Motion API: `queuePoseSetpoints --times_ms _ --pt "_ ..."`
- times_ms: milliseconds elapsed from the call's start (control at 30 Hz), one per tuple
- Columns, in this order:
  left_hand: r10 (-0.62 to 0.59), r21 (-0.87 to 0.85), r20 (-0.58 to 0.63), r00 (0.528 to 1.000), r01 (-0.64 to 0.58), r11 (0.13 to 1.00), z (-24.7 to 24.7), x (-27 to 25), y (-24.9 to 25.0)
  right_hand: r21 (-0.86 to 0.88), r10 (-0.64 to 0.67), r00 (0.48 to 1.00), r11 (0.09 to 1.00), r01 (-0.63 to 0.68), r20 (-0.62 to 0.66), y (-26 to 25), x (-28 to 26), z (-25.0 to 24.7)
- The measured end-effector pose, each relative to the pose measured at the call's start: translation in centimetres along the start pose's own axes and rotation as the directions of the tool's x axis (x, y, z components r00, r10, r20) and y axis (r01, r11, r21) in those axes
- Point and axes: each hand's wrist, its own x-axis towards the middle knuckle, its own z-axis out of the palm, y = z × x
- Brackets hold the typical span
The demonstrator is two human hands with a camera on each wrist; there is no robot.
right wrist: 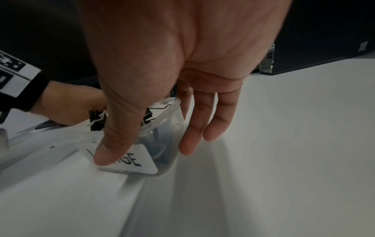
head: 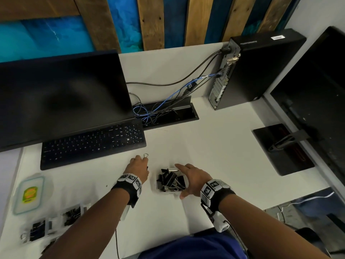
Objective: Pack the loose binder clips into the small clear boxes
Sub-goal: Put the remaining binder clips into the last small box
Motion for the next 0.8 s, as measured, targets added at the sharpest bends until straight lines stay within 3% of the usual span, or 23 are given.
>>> queuePoseSetpoints --times_ms 100,167,200,267,367,433,567,667,733,800 --pt "-0.063 -0.202 -0.089 0.994 0.044 0.978 -0.4 -0.8 -0.1 0.0 -0.002 1.0 1.0 0.002 0.004 0.0 0.1 0.1" --pt "-0.076 -0.355 -0.188 0.979 0.005 0.935 -1.5 -1.5 0.2 0.013 -0.003 1.0 1.0 0.003 0.005 -0.2 0.2 0.1" --pt "-0.045 -0.398 -0.239 0.97 -0.056 0.916 -2.2 -1.9 0.6 0.02 -0.005 1.0 1.0 0.005 0.006 -0.4 0.3 0.0" --pt "0.131 -0.369 -0.298 0.946 -0.24 0.898 -3.4 -3.1 1.5 0.036 -0.008 1.0 0.999 0.007 0.013 -0.5 0.3 0.0" --pt "0.469 -0.196 -0.24 0.85 -0.515 0.834 -3.9 -4.8 3.0 0.111 0.021 1.0 0.994 -0.021 -0.003 -0.5 0.4 0.2" --pt "0.602 -0.096 -0.156 0.783 -0.619 0.779 -3.2 -5.2 3.9 0.165 0.024 1.0 0.986 -0.022 -0.013 -0.6 0.2 0.4" --pt "0.686 0.114 0.05 0.726 -0.686 0.718 -1.2 -4.8 5.5 0.258 0.003 1.0 0.966 -0.001 -0.008 -0.3 -0.3 0.7" --pt "0.718 0.177 0.113 0.687 -0.725 0.666 -0.7 -4.5 6.6 0.308 -0.02 1.0 0.951 0.023 -0.016 0.3 -0.9 0.9" --pt "0.716 0.138 0.05 0.696 -0.715 0.685 -0.7 -4.6 6.8 0.329 -0.031 0.999 0.943 0.04 -0.033 0.5 -1.3 1.2" --pt "0.64 0.081 -0.065 0.766 -0.635 0.768 -1.1 -4.9 6.4 0.336 -0.053 0.995 0.939 0.079 -0.086 0.7 -1.6 1.5"
